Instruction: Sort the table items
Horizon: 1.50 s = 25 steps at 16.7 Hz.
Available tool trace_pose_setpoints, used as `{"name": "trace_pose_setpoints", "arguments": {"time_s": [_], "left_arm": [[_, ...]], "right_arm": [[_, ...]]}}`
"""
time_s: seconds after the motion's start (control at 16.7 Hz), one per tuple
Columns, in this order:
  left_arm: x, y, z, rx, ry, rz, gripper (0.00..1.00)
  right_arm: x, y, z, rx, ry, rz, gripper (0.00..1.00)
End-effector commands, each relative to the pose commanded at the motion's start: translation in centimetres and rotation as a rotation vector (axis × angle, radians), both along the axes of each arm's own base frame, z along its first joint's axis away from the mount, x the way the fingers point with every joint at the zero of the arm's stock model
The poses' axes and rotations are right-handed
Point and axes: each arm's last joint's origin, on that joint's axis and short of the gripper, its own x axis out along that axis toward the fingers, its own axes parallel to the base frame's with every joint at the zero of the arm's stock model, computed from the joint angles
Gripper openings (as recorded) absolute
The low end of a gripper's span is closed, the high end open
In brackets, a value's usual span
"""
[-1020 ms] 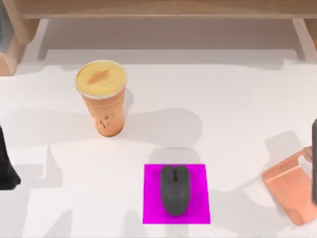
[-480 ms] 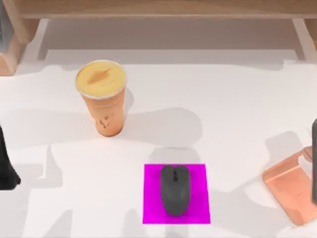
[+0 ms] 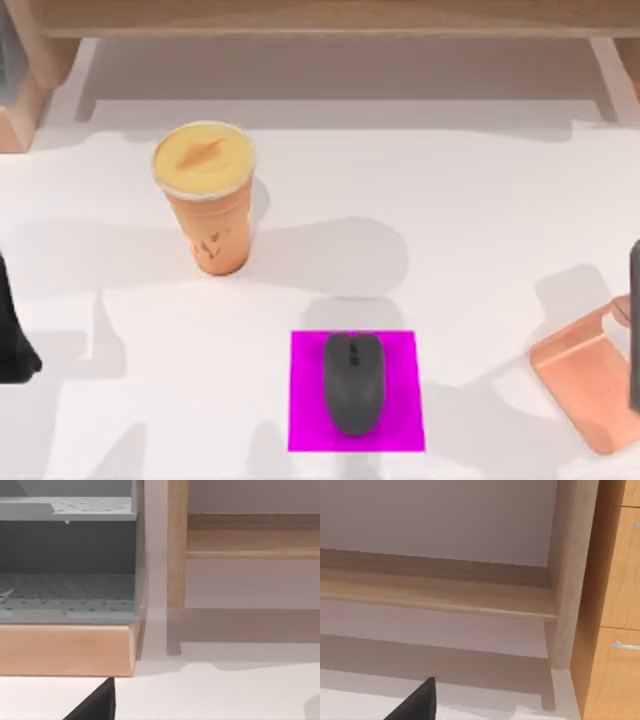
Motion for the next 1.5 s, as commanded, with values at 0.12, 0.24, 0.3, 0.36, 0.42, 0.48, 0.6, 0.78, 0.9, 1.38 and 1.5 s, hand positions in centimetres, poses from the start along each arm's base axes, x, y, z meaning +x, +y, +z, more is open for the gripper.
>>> {"name": "trace_pose_setpoints", "arguments": {"time_s": [0.12, 0.24, 0.3, 0.36, 0.42, 0.48, 0.6, 0.78, 0.9, 1.38, 1.5], "left_arm": [[0.0, 0.0, 0.0, 0.000, 0.000, 0.000, 1.00], [0.0, 0.0, 0.0, 0.000, 0.000, 0.000, 1.00], [0.0, 0.0, 0.0, 0.000, 0.000, 0.000, 1.00], [0.0, 0.0, 0.0, 0.000, 0.000, 0.000, 1.00], [0.0, 0.0, 0.0, 0.000, 0.000, 0.000, 1.00], [0.0, 0.0, 0.0, 0.000, 0.000, 0.000, 1.00], [0.0, 0.0, 0.0, 0.000, 0.000, 0.000, 1.00], [0.2, -0.1, 0.1, -0.002, 0.006, -0.008, 1.00], [0.6, -0.5, 0.3, -0.005, 0.020, -0.023, 1.00], [4.4, -4.3, 0.3, -0.001, 0.136, -0.110, 1.00], [5.6, -5.9, -0.3, 0.011, 0.169, -0.130, 1.00]], "right_arm": [[0.4, -0.2, -2.0, 0.025, 0.038, -0.054, 1.00], [0.6, -0.4, -3.6, 0.043, 0.066, -0.091, 1.00], [0.7, -0.4, -4.0, 0.049, 0.073, -0.103, 1.00], [0.7, -0.4, -4.2, 0.052, 0.075, -0.108, 1.00], [0.7, -0.4, -4.2, 0.052, 0.075, -0.108, 1.00], [0.7, -0.4, -4.2, 0.052, 0.075, -0.108, 1.00], [0.7, -0.4, -4.2, 0.052, 0.075, -0.108, 1.00], [0.7, -0.4, -4.2, 0.052, 0.075, -0.108, 1.00], [0.7, -0.4, -4.2, 0.052, 0.075, -0.108, 1.00], [0.7, -0.4, -4.2, 0.052, 0.075, -0.108, 1.00], [0.7, -0.4, -4.2, 0.052, 0.075, -0.108, 1.00]]}}
